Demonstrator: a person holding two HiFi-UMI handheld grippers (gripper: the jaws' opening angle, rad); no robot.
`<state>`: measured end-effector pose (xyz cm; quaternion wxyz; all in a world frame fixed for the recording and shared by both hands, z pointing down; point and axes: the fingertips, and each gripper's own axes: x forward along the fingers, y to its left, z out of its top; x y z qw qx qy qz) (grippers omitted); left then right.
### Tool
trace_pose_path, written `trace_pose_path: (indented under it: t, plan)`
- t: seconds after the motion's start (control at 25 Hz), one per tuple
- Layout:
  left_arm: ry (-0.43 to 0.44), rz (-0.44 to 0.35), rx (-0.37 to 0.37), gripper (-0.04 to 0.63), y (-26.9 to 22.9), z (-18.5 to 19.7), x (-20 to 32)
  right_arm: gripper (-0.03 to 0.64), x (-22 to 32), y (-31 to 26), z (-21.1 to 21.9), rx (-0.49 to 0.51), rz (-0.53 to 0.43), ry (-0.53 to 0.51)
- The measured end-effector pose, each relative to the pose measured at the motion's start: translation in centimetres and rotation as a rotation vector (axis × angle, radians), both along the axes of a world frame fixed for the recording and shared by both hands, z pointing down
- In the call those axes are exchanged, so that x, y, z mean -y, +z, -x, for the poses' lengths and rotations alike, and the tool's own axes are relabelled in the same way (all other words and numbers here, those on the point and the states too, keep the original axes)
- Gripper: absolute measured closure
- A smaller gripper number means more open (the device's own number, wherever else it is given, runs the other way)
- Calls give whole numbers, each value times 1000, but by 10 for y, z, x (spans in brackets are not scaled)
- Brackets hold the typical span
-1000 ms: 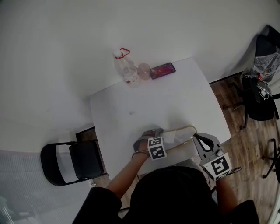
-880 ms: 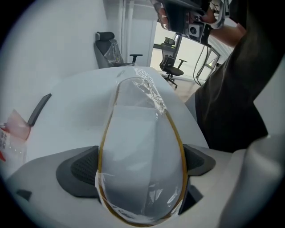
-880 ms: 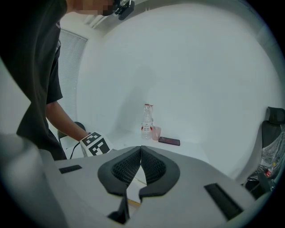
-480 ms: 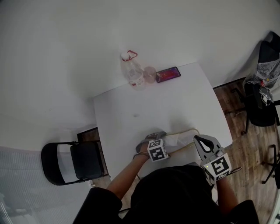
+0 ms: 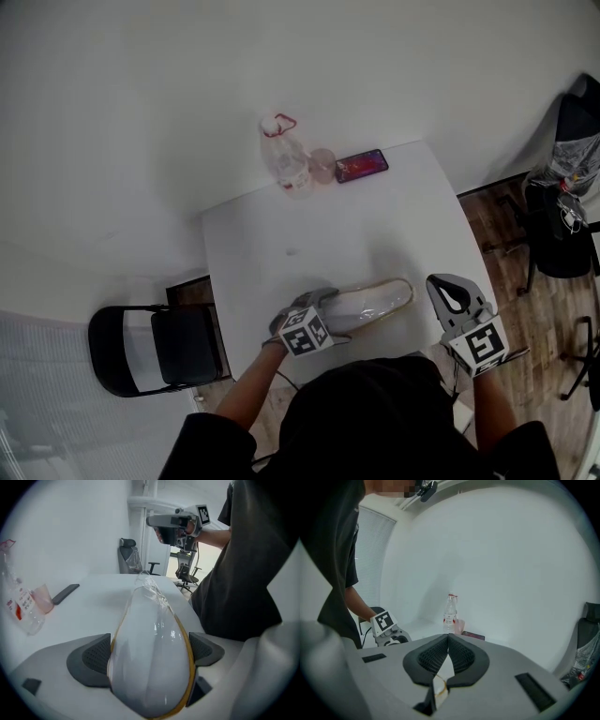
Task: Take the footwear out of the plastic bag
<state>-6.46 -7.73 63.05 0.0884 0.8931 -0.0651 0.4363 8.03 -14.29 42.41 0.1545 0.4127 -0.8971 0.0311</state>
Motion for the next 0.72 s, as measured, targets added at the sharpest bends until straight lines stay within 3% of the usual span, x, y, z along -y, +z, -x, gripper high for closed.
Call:
trace_pose_path:
  t: [0.16, 0.28, 0.48, 0.56, 0.72]
  plan:
    - [-44, -37, -71, 49, -21, 20, 9, 600, 15, -10, -11, -26, -20, -8]
    - [-49, -87, -178, 51, -53, 31, 16, 600, 19, -16, -11, -18, -52, -42]
    - [-6, -164, -330, 51, -119, 43, 18, 598, 24, -42, -5, 62, -70, -147]
    - [31, -180, -380, 51, -142, 44, 16, 597, 22, -58, 3, 73, -103, -235]
    - [81, -164, -451, 51, -178, 47, 13, 590, 4, -73, 20, -139, -181, -455]
